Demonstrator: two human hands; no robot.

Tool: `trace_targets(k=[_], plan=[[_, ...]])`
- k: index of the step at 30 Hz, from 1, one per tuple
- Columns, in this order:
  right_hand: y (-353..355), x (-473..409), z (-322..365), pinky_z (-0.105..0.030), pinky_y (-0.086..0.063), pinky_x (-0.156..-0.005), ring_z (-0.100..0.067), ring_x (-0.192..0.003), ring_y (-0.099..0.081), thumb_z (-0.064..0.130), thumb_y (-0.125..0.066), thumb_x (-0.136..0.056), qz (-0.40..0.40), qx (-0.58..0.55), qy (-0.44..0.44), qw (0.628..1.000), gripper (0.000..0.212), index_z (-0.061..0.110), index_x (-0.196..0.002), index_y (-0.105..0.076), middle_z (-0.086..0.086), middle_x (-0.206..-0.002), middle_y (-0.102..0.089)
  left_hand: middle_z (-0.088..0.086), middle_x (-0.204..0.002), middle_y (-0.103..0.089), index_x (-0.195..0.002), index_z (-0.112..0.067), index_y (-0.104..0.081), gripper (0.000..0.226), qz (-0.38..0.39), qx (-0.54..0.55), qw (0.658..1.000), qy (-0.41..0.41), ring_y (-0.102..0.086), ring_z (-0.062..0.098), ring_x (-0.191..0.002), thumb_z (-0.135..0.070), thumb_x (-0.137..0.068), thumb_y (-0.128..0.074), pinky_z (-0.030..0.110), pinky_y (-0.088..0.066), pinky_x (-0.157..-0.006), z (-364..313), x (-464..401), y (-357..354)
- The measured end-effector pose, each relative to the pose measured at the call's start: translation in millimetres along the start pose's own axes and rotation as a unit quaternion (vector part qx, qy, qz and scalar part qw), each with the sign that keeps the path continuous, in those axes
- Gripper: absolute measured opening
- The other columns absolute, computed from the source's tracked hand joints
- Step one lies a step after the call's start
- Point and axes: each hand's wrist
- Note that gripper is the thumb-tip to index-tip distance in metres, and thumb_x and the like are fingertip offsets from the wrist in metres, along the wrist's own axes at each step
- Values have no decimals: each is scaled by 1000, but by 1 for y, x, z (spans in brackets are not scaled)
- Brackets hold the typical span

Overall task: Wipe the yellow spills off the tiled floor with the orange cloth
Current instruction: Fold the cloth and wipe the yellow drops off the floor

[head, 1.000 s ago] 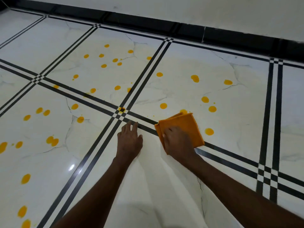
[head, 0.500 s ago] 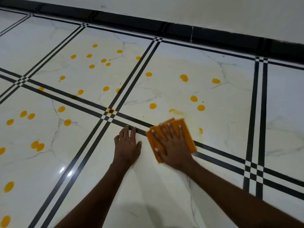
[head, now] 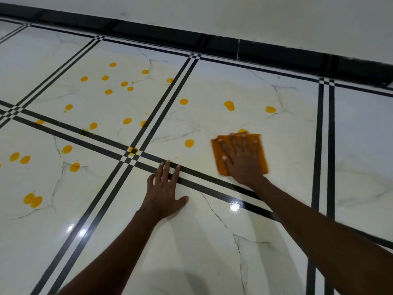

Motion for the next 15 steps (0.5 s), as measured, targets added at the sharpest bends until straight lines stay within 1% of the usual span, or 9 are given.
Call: trace_targets(k=[2,4,5,7,8,9,11,12,15], plan=[[-4,15,-17,-71,-10,-120,-48,-153,-17,57,-18,-98,-41,-14,-69,997,67,39,-162,-17,-15,-170,-19,11,-165,10,-158,-23,0,111,13,-1,1000,2,9,28,-153,-84,-69,-25,48,-7,-120,-4,-15,2],[-6,50,4,-71,-8,-120,-50,-153,-18,59,-24,-97,-45,-28,-82,995,70,36,-163,-18,-18,-169,-18,11,-165,11,-158,-23,3,114,26,0,1000,7,10,28,-152,-86,-68,-27,47,-4,-121,-9,-23,6],[-7,61,20,-70,-5,-120,-49,-153,-15,60,-25,-97,-31,-30,-57,997,71,35,-163,-16,-18,-170,-15,10,-165,12,-158,-23,5,114,33,1,999,7,11,27,-152,-85,-69,-32,47,-4,-121,-10,-26,8],[-3,47,42,-69,-2,-121,-47,-156,-9,64,-22,-96,-1,-7,49,999,74,36,-163,-10,-14,-171,-12,9,-165,16,-157,-25,8,113,52,4,999,-1,14,27,-152,-81,-75,-46,47,-3,-121,-8,-26,13],[-1,24,41,-68,-3,-122,-45,-156,-7,67,-19,-94,-4,0,78,997,76,37,-163,-9,-12,-172,-12,7,-164,17,-157,-26,9,113,63,2,998,-8,14,26,-152,-77,-77,-52,47,-3,-121,-5,-26,16],[5,-4,33,-67,-3,-122,-43,-157,-6,72,-16,-91,3,1,71,998,80,37,-163,-9,-10,-172,-12,6,-165,17,-157,-26,9,113,71,-5,997,-16,14,25,-152,-75,-79,-55,47,-4,-121,0,-26,18],[11,-43,4,-65,-3,-123,-40,-157,-8,78,-12,-86,16,-1,-27,1000,87,36,-163,-10,-8,-172,-13,4,-165,16,-157,-26,9,112,74,-20,997,-21,12,23,-152,-74,-79,-56,46,-6,-122,11,-24,22],[10,-47,-12,-66,-4,-123,-41,-156,-11,78,-15,-87,2,0,-74,997,87,36,-163,-12,-8,-171,-16,4,-165,16,-157,-27,10,113,73,-19,997,-20,12,23,-152,-74,-79,-56,46,-6,-122,14,-22,23],[4,1,-26,-69,-13,-120,-47,-153,-20,73,-24,-91,-66,-17,-148,987,83,31,-163,-20,-14,-168,-25,3,-164,19,-156,-30,12,113,67,5,998,-18,14,21,-152,-74,-78,-57,43,-5,-122,17,-18,21]])
Point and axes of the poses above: each hand's wrist, its own x-axis away from the middle knuckle, its own y-axis out of the back of the hand, z = x × y
